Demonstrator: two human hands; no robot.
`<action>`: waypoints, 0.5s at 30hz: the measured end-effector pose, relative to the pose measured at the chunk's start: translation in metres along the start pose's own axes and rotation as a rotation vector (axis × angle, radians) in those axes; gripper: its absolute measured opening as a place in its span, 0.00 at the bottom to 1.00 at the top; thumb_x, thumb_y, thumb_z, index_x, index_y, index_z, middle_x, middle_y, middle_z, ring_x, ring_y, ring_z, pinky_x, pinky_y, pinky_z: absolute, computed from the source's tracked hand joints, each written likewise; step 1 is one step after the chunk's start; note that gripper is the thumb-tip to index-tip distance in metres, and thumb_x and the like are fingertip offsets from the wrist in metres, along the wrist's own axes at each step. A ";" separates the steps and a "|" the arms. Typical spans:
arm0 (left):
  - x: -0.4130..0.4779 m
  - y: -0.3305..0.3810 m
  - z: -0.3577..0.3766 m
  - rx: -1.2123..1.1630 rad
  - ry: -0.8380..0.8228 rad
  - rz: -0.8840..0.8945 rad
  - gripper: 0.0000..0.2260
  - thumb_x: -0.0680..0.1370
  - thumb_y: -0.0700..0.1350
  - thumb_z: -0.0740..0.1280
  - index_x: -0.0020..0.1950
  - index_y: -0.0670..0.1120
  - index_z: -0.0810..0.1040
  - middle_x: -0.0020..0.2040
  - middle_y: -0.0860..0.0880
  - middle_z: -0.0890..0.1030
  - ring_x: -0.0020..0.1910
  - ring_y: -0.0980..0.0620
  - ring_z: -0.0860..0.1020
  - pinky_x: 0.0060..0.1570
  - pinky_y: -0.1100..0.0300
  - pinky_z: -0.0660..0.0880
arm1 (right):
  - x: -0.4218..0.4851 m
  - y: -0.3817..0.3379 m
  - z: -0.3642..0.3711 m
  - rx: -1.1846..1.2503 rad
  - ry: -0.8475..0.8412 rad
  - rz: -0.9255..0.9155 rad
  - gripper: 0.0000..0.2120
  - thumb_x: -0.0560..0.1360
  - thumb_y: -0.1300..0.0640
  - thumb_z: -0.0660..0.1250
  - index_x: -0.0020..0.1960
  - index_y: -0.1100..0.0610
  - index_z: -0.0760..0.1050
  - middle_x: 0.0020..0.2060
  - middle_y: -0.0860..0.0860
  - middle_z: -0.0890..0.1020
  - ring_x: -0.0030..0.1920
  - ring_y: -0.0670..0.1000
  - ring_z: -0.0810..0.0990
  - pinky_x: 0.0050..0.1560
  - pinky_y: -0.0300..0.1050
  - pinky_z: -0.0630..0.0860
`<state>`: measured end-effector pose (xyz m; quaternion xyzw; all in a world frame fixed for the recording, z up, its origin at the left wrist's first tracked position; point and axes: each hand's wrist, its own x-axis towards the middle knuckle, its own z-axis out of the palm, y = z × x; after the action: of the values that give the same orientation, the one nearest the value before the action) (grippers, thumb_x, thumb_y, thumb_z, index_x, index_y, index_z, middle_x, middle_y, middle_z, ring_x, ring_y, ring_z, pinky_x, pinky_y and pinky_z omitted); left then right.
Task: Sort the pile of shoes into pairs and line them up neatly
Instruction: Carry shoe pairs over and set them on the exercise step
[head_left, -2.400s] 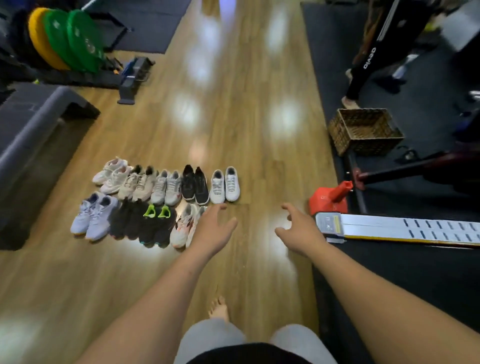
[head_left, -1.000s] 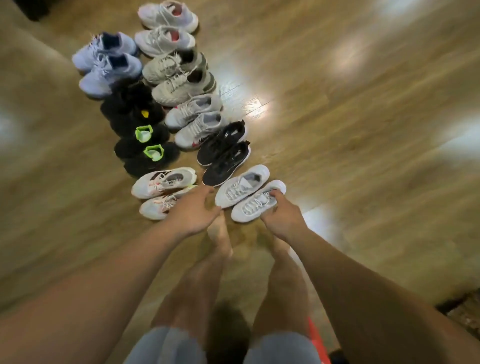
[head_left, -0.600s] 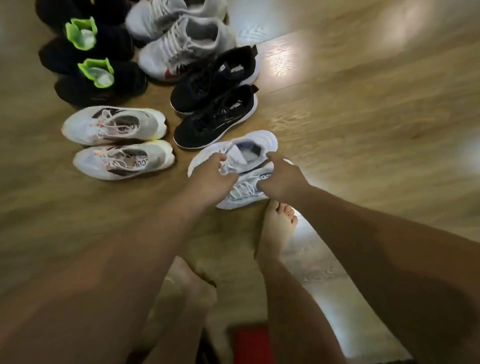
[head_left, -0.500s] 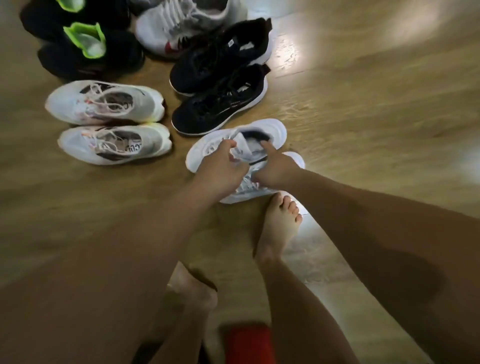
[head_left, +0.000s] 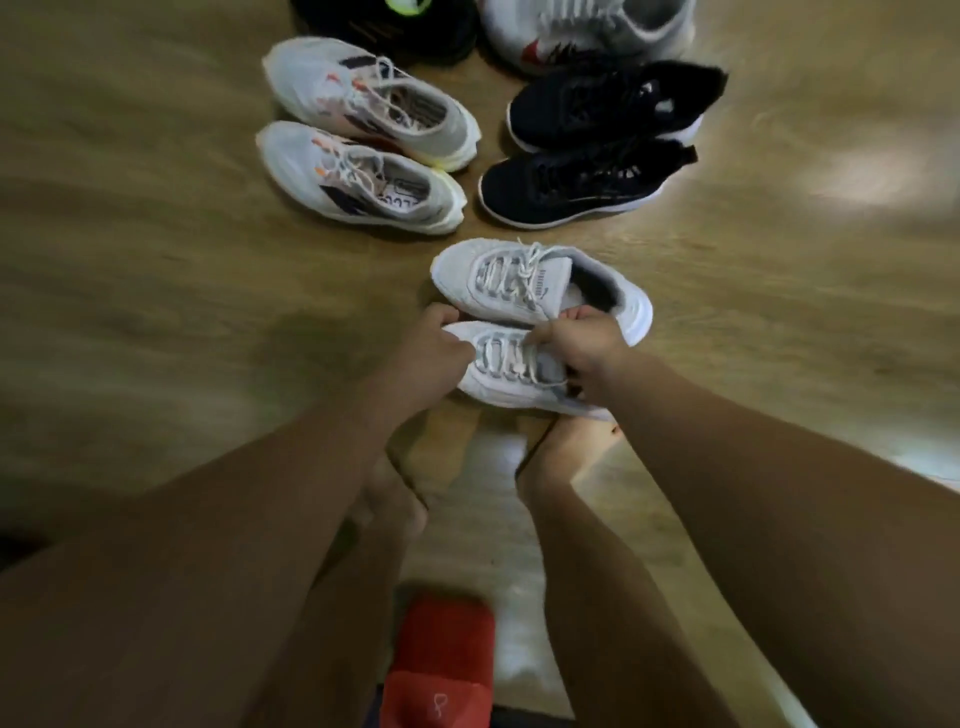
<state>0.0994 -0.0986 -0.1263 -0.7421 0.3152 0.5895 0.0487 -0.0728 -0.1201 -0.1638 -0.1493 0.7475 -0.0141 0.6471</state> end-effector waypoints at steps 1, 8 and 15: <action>-0.024 0.003 -0.017 -0.016 0.000 0.004 0.22 0.75 0.45 0.64 0.70 0.49 0.67 0.47 0.51 0.77 0.42 0.53 0.76 0.41 0.57 0.73 | -0.036 -0.009 0.005 0.052 -0.020 0.017 0.14 0.68 0.62 0.74 0.45 0.54 0.70 0.38 0.54 0.75 0.33 0.52 0.74 0.28 0.40 0.73; -0.234 0.022 -0.169 -0.113 0.137 0.191 0.21 0.74 0.43 0.69 0.66 0.48 0.71 0.56 0.48 0.76 0.54 0.49 0.77 0.50 0.58 0.73 | -0.318 -0.105 0.065 0.275 -0.100 -0.005 0.07 0.71 0.62 0.66 0.49 0.58 0.74 0.28 0.53 0.76 0.28 0.53 0.77 0.32 0.43 0.75; -0.384 0.001 -0.340 -0.320 0.491 0.367 0.14 0.74 0.45 0.70 0.58 0.53 0.75 0.54 0.50 0.82 0.49 0.51 0.80 0.48 0.59 0.75 | -0.517 -0.194 0.187 0.344 -0.140 -0.260 0.02 0.71 0.61 0.65 0.44 0.58 0.73 0.26 0.52 0.73 0.21 0.50 0.73 0.22 0.39 0.68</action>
<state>0.3455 -0.0927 0.3239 -0.7910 0.3492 0.4344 -0.2523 0.2099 -0.1484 0.3452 -0.1325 0.6618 -0.2146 0.7060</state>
